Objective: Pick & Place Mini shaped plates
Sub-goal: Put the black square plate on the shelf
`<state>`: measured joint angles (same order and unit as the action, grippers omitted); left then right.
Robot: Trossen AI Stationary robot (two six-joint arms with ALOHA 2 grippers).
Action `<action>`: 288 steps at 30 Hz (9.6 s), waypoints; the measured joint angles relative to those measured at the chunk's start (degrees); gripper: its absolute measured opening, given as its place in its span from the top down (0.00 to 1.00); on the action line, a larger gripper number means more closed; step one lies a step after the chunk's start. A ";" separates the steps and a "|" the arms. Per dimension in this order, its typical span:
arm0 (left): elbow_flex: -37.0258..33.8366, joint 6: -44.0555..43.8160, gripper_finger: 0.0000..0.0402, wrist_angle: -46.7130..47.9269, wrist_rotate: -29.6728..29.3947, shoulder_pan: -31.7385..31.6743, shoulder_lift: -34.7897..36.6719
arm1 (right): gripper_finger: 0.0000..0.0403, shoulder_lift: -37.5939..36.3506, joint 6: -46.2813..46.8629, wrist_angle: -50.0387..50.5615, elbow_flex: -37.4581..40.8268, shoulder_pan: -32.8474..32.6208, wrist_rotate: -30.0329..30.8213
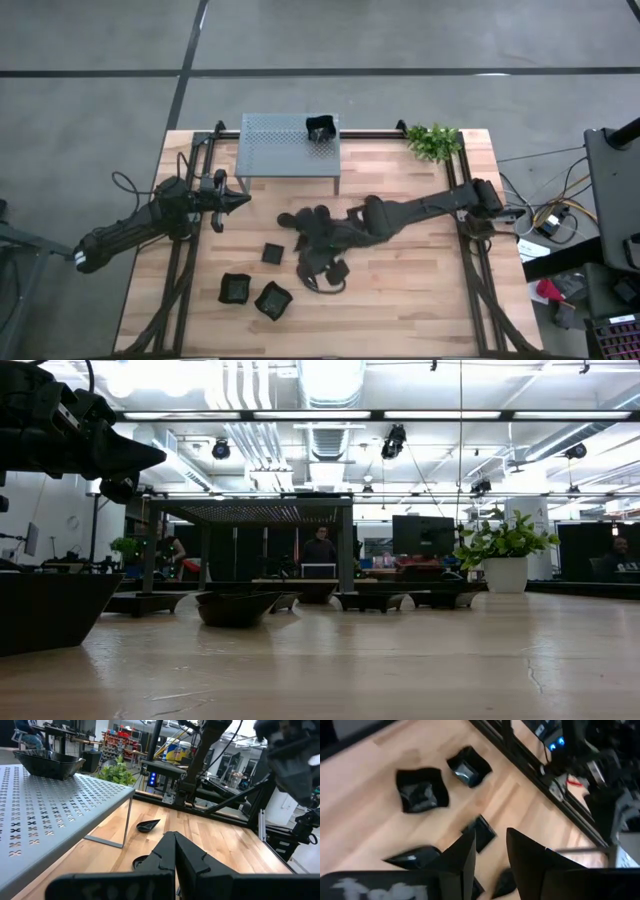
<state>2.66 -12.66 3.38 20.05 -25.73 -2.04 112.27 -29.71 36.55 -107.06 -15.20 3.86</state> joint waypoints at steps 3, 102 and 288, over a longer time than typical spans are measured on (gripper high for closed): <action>0.01 0.00 0.99 0.00 -0.02 0.00 0.00 | 0.76 0.05 0.09 -2.03 1.57 -1.30 -0.06; 0.00 0.02 0.99 0.00 -0.01 0.02 0.02 | 0.73 -16.63 11.27 -3.08 54.54 -0.97 18.14; 0.00 0.01 0.99 -0.01 -0.01 0.00 -0.07 | 0.91 -4.25 7.21 -1.07 15.47 21.26 27.74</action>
<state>2.66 -12.65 3.37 20.04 -25.74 -2.11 108.02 -22.50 35.48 -91.59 6.06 31.59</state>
